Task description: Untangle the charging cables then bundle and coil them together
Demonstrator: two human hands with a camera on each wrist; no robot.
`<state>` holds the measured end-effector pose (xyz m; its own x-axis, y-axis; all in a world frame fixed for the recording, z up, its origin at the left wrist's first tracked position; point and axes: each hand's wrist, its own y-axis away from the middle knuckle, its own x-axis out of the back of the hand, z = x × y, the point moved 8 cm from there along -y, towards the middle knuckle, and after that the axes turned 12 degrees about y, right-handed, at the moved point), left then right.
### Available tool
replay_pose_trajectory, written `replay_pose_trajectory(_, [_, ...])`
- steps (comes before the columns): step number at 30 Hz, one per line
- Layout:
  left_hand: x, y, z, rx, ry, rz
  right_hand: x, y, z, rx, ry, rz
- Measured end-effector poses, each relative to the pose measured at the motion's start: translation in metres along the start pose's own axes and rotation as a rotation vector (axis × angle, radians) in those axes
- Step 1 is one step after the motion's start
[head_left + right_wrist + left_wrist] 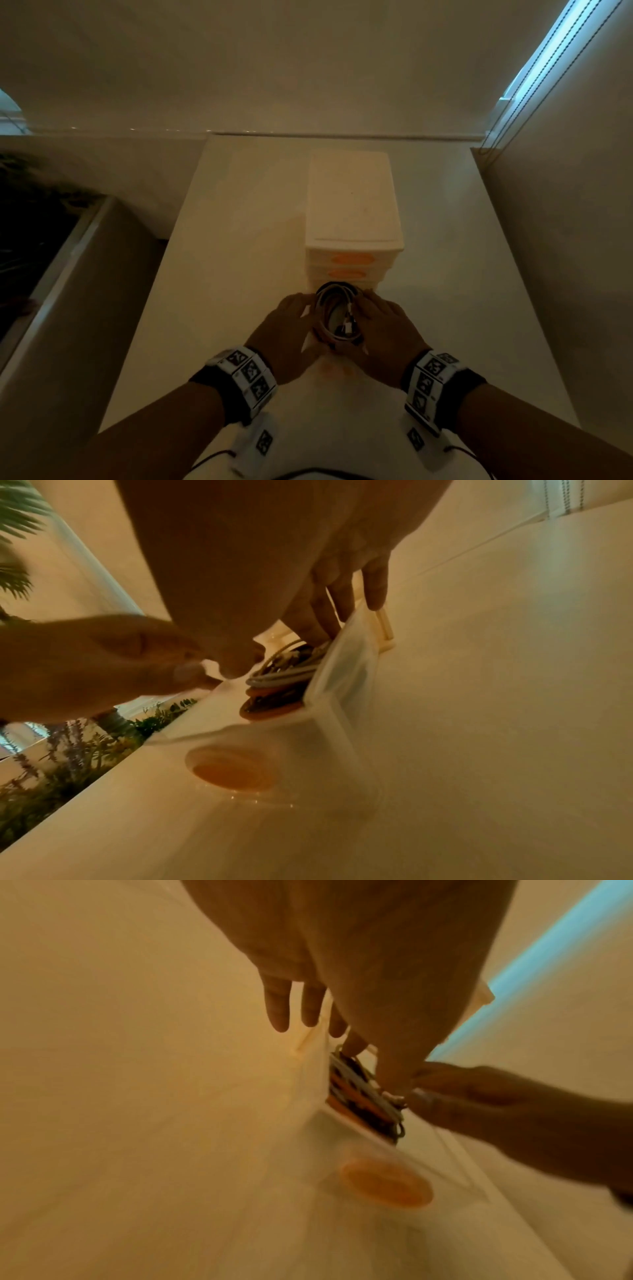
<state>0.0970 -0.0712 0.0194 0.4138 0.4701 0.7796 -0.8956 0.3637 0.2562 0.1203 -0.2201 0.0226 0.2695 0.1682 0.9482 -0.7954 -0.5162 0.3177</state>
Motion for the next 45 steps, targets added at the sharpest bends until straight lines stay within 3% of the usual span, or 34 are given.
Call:
replay_pose_trajectory(3, [-0.022,0.01,-0.006,0.041,-0.113,-0.225,-0.004,0.006,0.002,0.049,0.084,-0.051])
replay_pose_trajectory(5, [-0.026,0.014,-0.007,0.031,-0.186,-0.245,-0.016,0.012,0.004,0.086,0.153,-0.094])
replay_pose_trajectory(12, [-0.028,0.006,-0.004,0.017,-0.247,-0.182,-0.023,0.011,0.007,0.097,0.204,-0.065])
replay_pose_trajectory(19, [-0.009,-0.011,0.001,0.004,-0.216,0.004,-0.015,0.01,0.029,-0.08,0.084,-0.001])
replay_pose_trajectory(24, [0.005,-0.012,-0.017,0.093,-0.043,0.225,-0.012,0.012,0.043,-0.23,-0.079,0.081])
replay_pose_trajectory(28, [0.011,-0.017,-0.027,0.189,0.062,0.326,-0.007,0.013,0.057,-0.402,-0.281,0.224])
replay_pose_trajectory(33, [0.017,-0.03,-0.043,0.406,0.169,0.319,-0.021,0.002,0.075,-0.58,-0.506,0.174])
replay_pose_trajectory(45, [0.041,-0.076,-0.059,0.556,0.204,0.399,-0.004,-0.046,0.105,-0.733,-0.551,0.154])
